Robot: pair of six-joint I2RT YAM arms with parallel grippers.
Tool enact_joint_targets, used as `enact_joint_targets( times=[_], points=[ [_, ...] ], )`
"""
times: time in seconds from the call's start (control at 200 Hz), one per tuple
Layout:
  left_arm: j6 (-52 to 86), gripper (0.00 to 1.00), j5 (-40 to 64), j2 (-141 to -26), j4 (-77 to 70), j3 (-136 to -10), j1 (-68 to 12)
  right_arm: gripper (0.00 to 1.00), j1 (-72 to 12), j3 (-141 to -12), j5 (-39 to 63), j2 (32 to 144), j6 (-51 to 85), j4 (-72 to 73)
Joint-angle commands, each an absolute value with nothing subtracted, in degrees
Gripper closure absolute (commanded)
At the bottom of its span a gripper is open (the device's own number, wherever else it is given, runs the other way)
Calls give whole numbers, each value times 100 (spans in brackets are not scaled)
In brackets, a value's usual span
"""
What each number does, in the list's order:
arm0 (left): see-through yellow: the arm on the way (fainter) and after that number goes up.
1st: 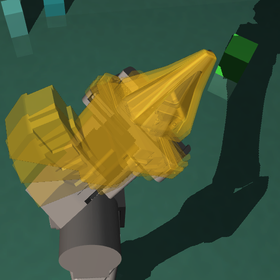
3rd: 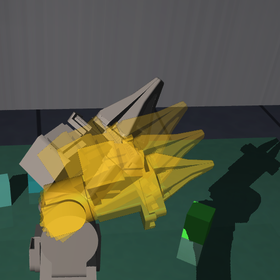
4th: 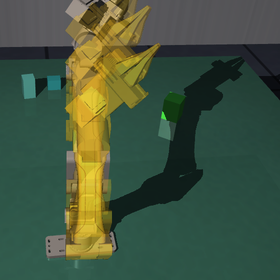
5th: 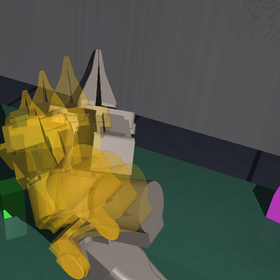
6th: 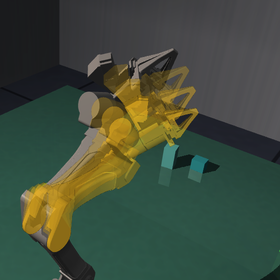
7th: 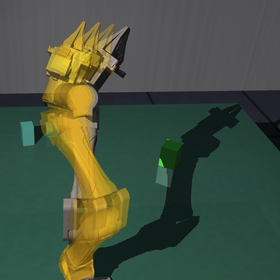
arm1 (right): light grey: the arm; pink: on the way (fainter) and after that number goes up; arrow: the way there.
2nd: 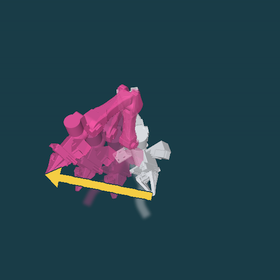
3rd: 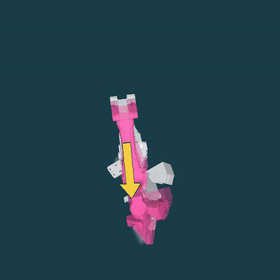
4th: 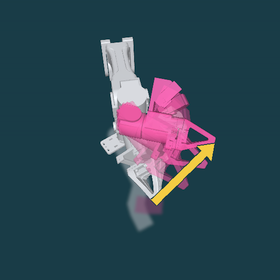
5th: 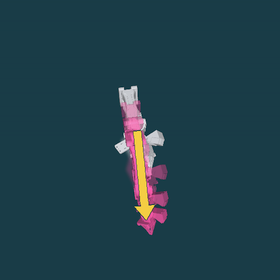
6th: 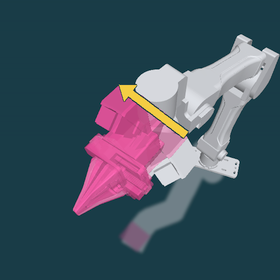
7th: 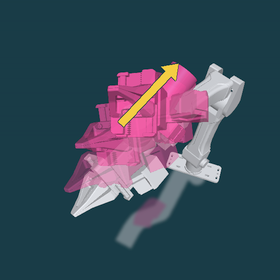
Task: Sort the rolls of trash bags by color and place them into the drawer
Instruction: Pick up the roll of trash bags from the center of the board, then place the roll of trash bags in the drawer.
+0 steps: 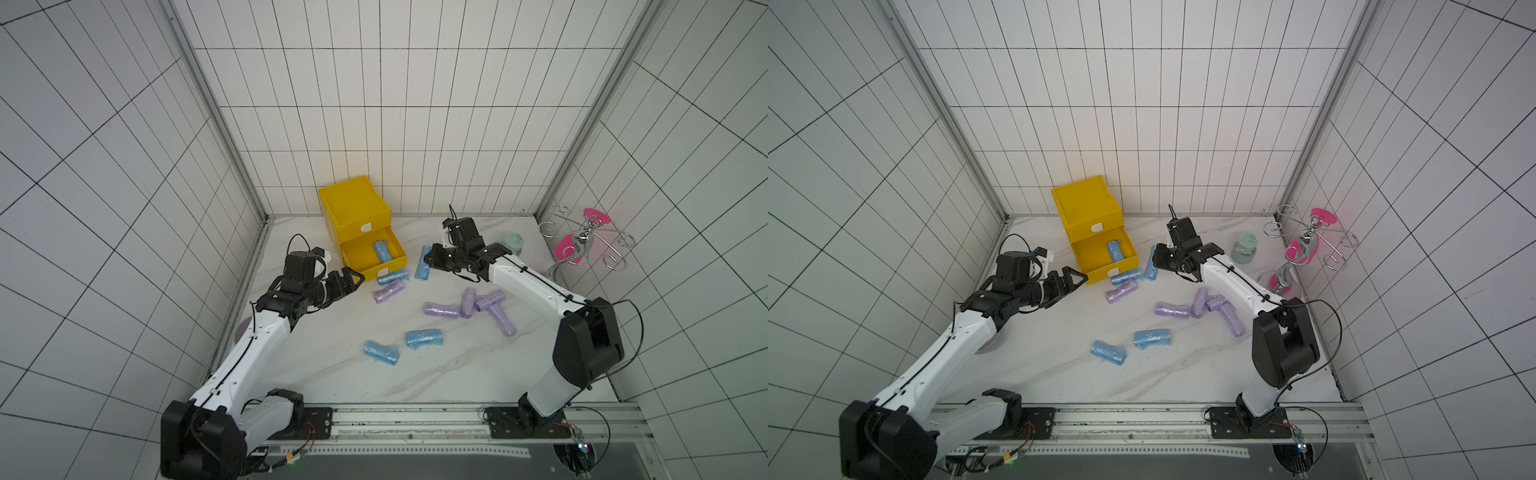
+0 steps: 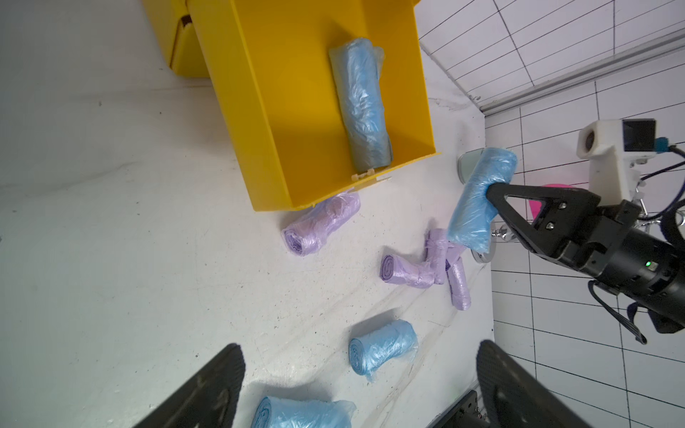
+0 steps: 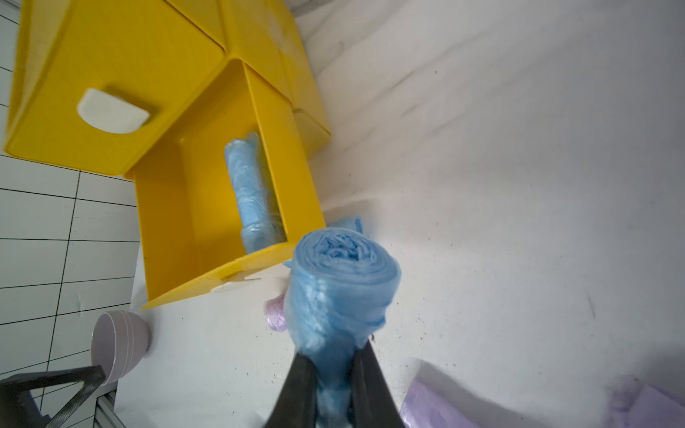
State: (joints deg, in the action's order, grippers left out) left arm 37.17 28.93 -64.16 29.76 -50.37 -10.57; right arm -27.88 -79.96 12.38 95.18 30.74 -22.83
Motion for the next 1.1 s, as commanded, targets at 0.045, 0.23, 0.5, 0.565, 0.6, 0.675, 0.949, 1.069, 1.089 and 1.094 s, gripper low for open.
enact_joint_targets(
  times=[0.045,0.23,0.5,0.565,0.6,0.675,0.949,1.069,1.089,1.094],
  points=[
    [3614,3,3261,-6612,2725,-5364,-745,94,-3142,-9169,1013,9881,2253,-3154],
    [3637,3,3374,-6679,2725,-5528,-645,94,-3467,-10604,740,10751,1878,-3631],
    [3646,3,3455,-6662,2707,-5434,-627,93,-3576,-12297,362,12009,1397,-4157],
    [3651,3,3472,-6662,2711,-5415,-631,93,-3577,-12590,289,12266,1316,-4167],
    [3656,3,3480,-6662,2709,-5405,-632,93,-3582,-12760,235,12401,1273,-4334],
    [3664,3,3498,-6660,2714,-5379,-621,93,-3587,-13104,159,12670,1179,-4498],
    [3639,3,3507,-6665,2709,-5292,-615,83,-3587,-13586,-13,13110,1056,-4790],
    [3643,4,3516,-6666,2716,-5282,-615,71,-3593,-13588,-1,13089,1056,-4810],
    [3639,3,3516,-6663,2716,-5282,-614,69,-3586,-13588,0,13080,1057,-4812],
    [3639,3,3516,-6663,2720,-5282,-614,69,-3586,-13588,0,13079,1056,-4810]
  ],
)
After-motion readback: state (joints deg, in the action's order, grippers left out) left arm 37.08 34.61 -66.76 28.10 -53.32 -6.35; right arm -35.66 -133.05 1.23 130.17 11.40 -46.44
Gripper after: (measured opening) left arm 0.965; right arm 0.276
